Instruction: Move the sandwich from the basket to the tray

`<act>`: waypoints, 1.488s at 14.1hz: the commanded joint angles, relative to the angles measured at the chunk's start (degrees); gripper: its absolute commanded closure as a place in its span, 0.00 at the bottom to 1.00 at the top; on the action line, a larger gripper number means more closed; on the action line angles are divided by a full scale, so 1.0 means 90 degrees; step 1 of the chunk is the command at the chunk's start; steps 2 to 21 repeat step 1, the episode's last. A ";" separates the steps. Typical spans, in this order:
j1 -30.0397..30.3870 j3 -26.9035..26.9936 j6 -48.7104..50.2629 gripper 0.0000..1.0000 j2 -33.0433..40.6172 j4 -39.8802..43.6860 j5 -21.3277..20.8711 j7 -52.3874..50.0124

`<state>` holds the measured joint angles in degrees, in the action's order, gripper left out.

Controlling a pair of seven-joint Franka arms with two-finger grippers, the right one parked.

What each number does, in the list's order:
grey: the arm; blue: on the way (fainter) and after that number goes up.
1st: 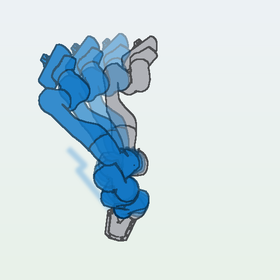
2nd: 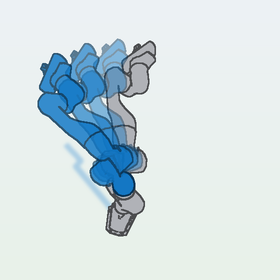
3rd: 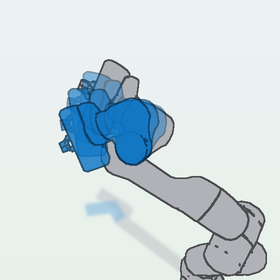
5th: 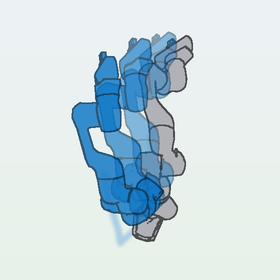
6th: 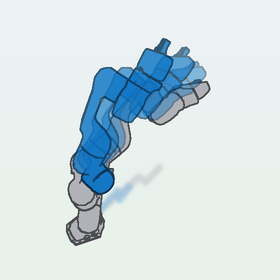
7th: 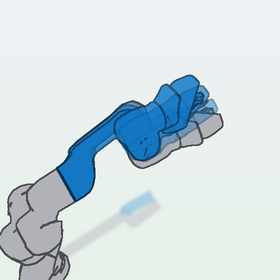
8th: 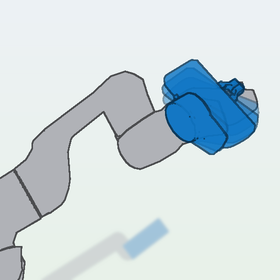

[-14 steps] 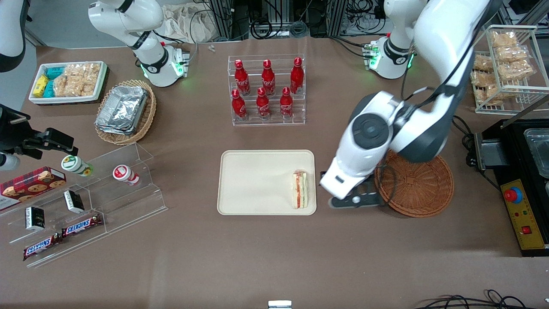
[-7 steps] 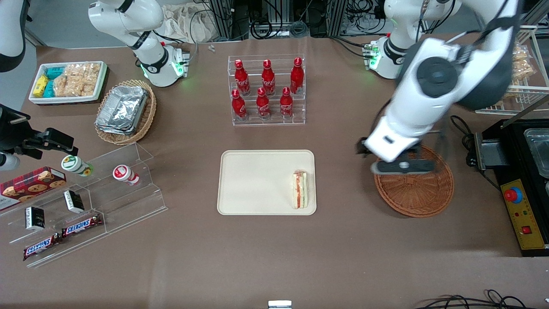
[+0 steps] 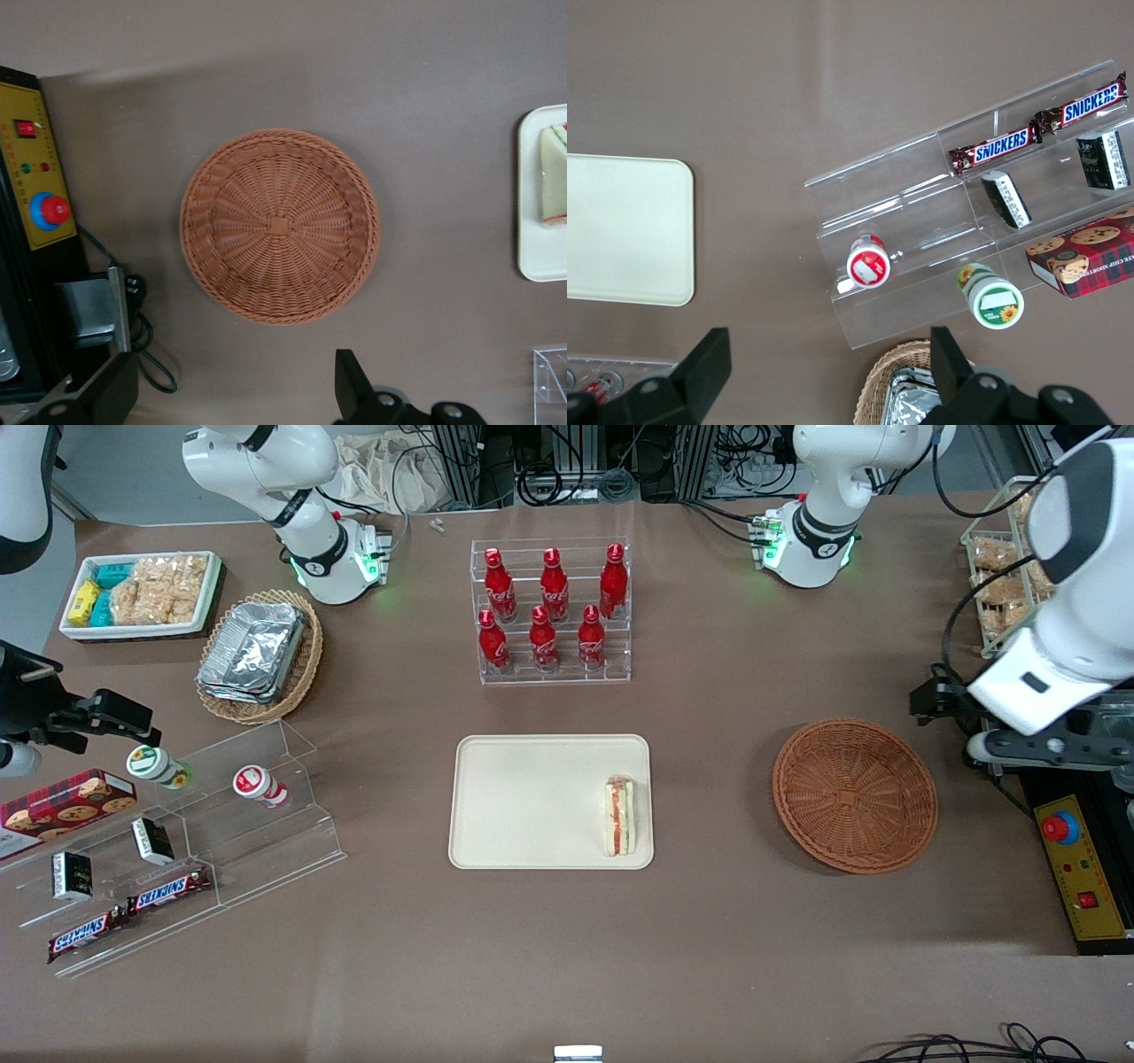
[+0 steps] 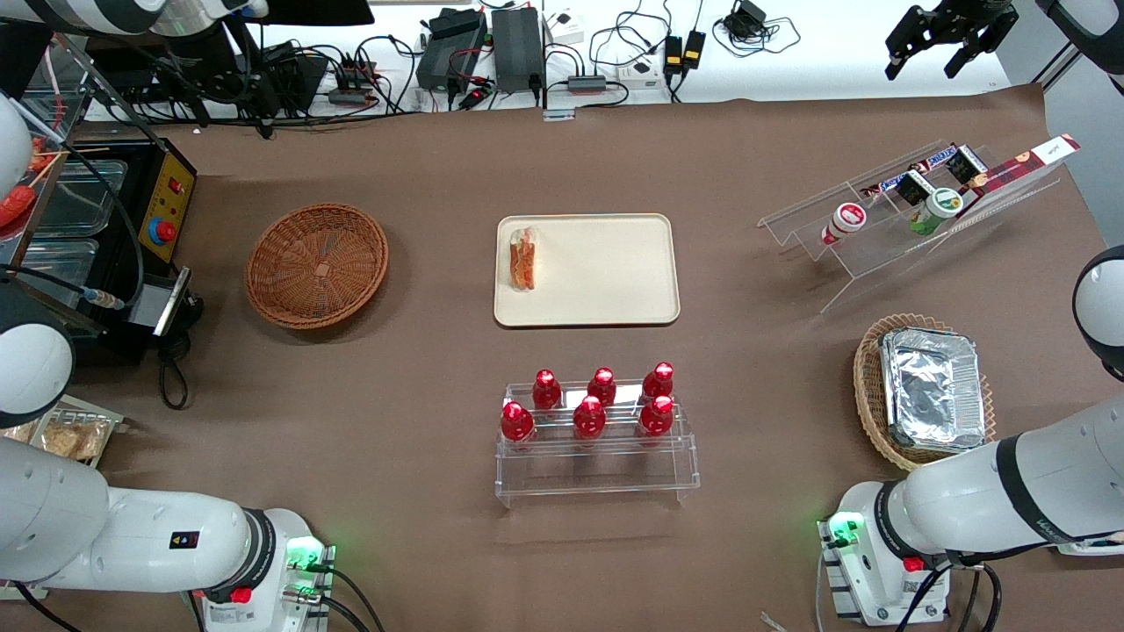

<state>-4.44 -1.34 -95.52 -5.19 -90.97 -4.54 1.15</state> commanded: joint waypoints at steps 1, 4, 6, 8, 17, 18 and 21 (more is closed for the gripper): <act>-0.0170 0.0130 0.0184 0.00 -0.0215 0.0323 0.0065 0.0058; -0.0170 0.0130 0.0184 0.00 -0.0215 0.0323 0.0065 0.0058; -0.0170 0.0130 0.0184 0.00 -0.0215 0.0323 0.0065 0.0058; -0.0170 0.0130 0.0184 0.00 -0.0215 0.0323 0.0065 0.0058; -0.0170 0.0130 0.0184 0.00 -0.0215 0.0323 0.0065 0.0058; -0.0170 0.0130 0.0184 0.00 -0.0215 0.0323 0.0065 0.0058; -0.0170 0.0130 0.0184 0.00 -0.0215 0.0323 0.0065 0.0058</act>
